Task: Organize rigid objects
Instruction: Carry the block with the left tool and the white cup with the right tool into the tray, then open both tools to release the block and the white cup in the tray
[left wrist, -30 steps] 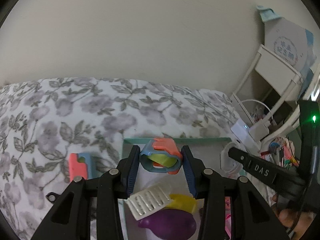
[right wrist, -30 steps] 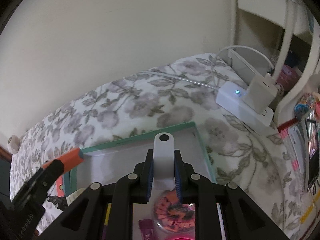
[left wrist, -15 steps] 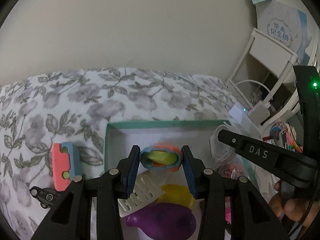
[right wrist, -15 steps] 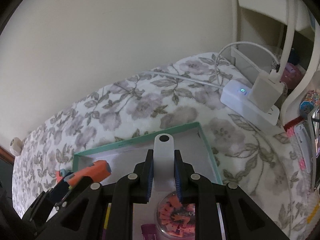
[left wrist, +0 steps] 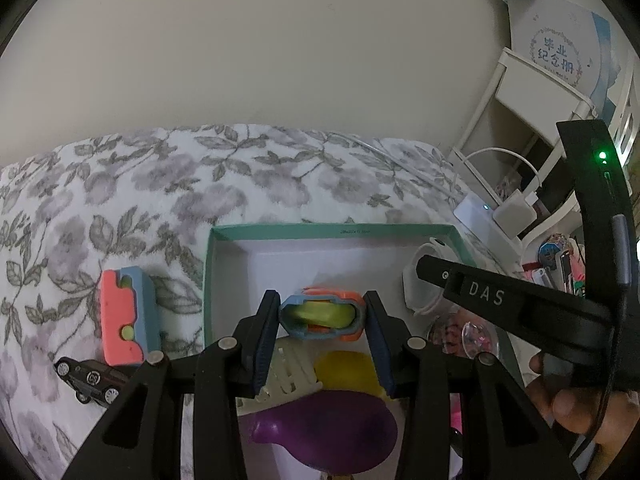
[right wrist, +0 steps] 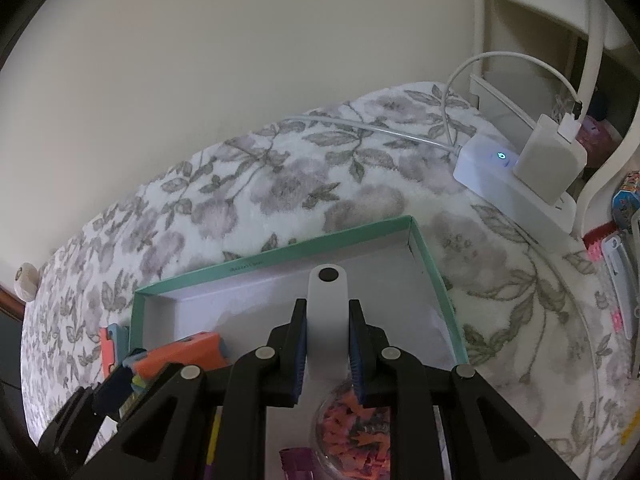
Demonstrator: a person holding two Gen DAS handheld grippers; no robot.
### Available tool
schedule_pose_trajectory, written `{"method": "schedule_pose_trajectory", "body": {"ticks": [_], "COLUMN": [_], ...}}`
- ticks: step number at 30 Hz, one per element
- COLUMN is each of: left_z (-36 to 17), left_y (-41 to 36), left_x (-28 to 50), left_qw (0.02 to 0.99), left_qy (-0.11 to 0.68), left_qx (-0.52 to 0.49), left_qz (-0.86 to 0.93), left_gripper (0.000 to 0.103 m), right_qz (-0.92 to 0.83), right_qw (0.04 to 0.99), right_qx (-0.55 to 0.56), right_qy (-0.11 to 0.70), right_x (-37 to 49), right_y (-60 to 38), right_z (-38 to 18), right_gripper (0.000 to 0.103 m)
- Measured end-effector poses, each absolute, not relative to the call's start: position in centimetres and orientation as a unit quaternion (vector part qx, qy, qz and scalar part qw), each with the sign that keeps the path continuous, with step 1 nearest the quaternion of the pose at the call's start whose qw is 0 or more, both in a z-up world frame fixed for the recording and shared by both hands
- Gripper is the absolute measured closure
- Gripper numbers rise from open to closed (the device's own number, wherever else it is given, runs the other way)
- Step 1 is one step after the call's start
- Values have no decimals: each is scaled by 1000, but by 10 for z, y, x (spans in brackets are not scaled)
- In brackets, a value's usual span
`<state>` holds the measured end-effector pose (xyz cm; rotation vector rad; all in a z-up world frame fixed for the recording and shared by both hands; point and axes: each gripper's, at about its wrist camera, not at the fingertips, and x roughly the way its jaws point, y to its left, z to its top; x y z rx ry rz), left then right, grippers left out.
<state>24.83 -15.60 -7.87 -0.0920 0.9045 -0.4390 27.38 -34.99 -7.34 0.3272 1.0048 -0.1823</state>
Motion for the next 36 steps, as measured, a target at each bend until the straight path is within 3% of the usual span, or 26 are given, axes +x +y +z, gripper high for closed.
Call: {"method": "schedule_pose_trajectory", "body": {"ticks": [4, 7, 9, 19, 23, 27, 30, 36], "left_z": [-78, -77, -77, -73, -66, -60, -56, -58], "left_y": [-155, -153, -152, -134, -117, -100, -89, -70], "left_x": [248, 247, 246, 244, 242, 240, 240, 243], "left_qw": [872, 871, 870, 869, 876, 880, 887, 887], "left_qy": [439, 439, 439, 442, 432, 422, 418, 425], "left_qx": [-52, -59, -63, -94, -115, -135, -139, -149], "left_qz": [-211, -213, -215, -202, -184, -169, -142, -105], "left_gripper": [59, 58, 55, 51, 44, 42, 31, 28], "right_qz": [-91, -93, -100, -106, -106, -104, -100, -95], "right_qw": [858, 854, 852, 857, 863, 870, 874, 879], "right_qx": [152, 152, 151, 140, 134, 122, 115, 99], "right_qy": [483, 489, 492, 485, 475, 466, 462, 457], "right_x": [275, 276, 275, 272, 270, 269, 268, 268], "right_y": [-350, -351, -352, -350, -349, -345, -341, -334], "right_z": [-74, -75, -76, -65, -54, -44, -40, -35], "right_gripper": [83, 76, 55, 54, 38, 34, 29, 15]}}
